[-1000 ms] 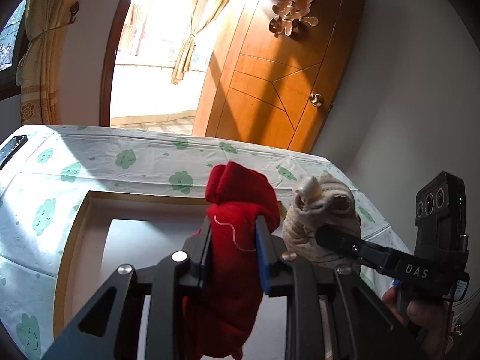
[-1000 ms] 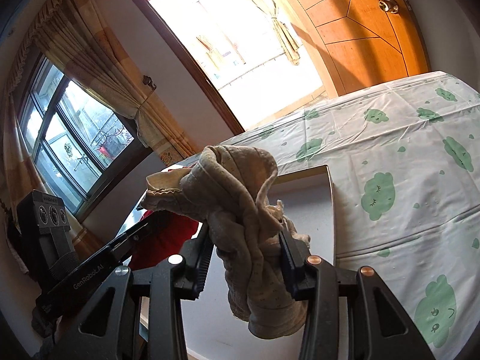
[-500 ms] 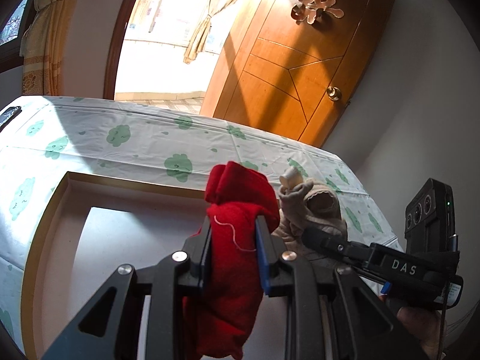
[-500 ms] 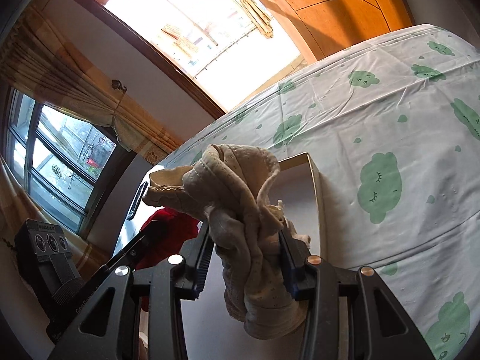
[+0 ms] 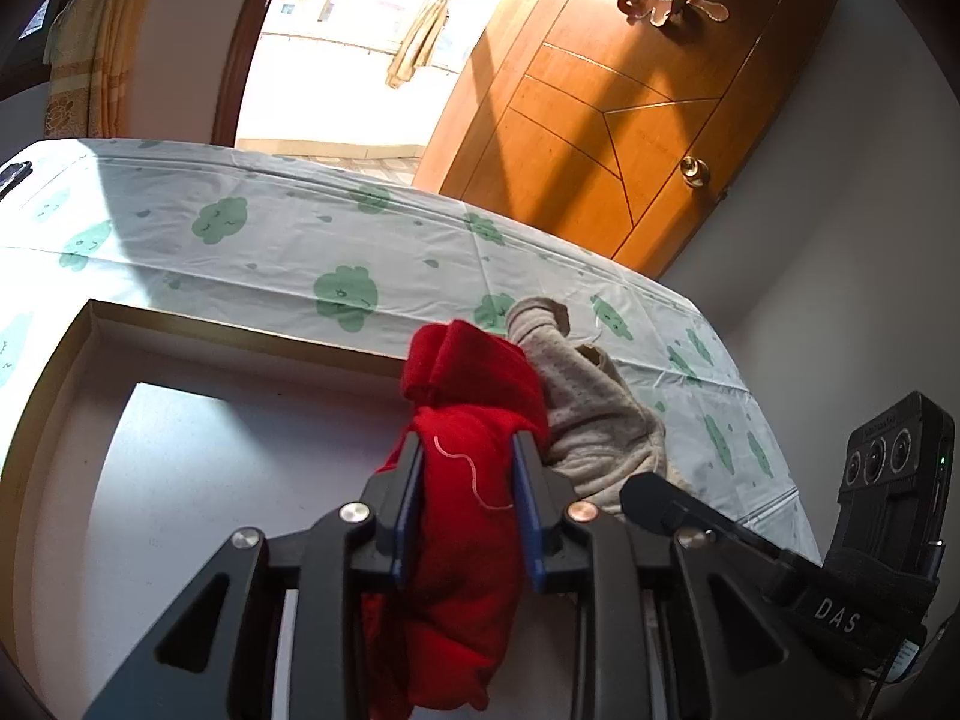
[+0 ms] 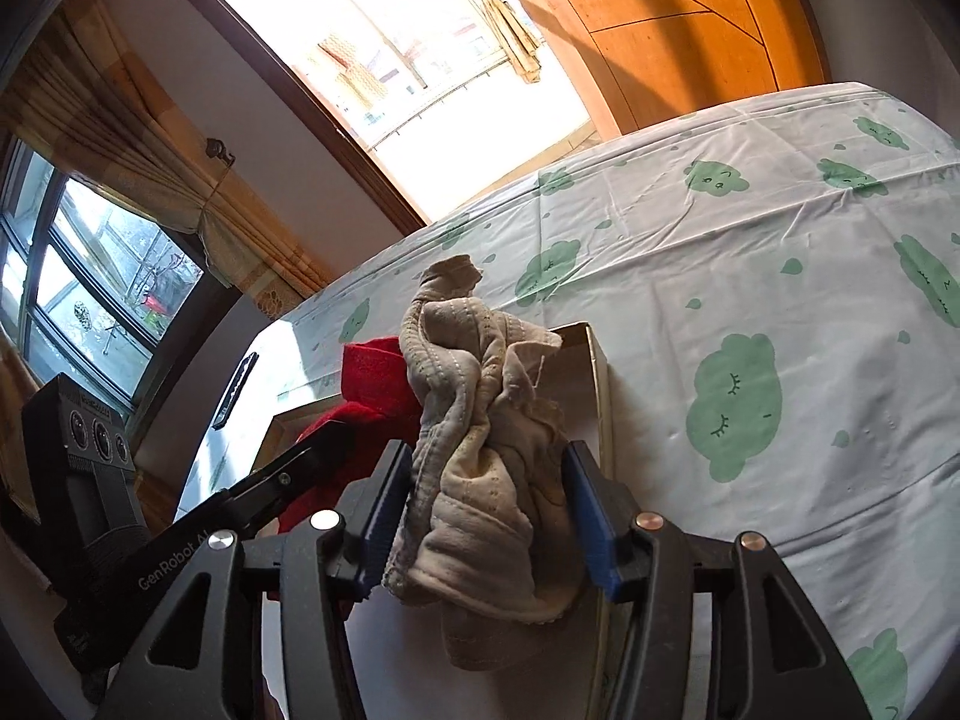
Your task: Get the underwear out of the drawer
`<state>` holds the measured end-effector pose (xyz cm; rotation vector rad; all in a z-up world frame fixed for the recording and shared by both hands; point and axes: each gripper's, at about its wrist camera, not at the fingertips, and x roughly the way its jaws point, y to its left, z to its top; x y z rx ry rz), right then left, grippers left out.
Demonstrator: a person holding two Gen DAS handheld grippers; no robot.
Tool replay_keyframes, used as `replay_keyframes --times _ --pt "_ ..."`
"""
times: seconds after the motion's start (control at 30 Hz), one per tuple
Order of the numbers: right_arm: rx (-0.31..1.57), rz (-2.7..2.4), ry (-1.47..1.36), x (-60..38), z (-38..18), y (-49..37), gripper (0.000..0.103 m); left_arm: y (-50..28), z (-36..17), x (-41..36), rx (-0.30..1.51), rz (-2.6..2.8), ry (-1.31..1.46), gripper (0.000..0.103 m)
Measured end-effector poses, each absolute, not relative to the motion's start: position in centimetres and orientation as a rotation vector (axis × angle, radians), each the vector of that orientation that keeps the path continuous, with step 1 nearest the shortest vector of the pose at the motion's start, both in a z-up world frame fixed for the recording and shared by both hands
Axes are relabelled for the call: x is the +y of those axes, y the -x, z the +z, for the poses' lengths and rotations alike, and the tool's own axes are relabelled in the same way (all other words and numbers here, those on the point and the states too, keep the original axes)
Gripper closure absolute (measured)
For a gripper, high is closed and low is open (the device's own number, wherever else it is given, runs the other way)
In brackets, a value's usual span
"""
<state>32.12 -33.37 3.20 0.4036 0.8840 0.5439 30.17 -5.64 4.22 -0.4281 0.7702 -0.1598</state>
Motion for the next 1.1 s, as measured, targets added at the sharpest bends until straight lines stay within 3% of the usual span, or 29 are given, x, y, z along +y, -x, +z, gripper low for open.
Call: replay_keyframes --times 0.1,0.3,0.4,0.5,1.1 --pt "0.863 0.533 -0.378 -33.6 3.8 -31.6 0.034 -30.0 4.4 -5.6 0.758 -0.166 0.427 0.073" --pt "0.820 0.535 -0.369 -34.4 4.9 -29.9 0.030 -28.7 5.4 -5.5 0.720 -0.173 0.412 0.073" --pt "0.809 0.534 -0.359 -34.6 4.9 -28.9 0.029 -27.7 6.1 -5.8 0.702 -0.186 0.392 0.072" --pt "0.808 0.528 -0.345 -34.4 4.8 -28.1 0.029 -26.8 6.7 -6.1 0.692 -0.198 0.379 0.066" --pt "0.758 0.624 -0.263 -33.7 4.3 -20.2 0.027 -19.9 7.4 -7.3 0.623 -0.279 0.254 0.063"
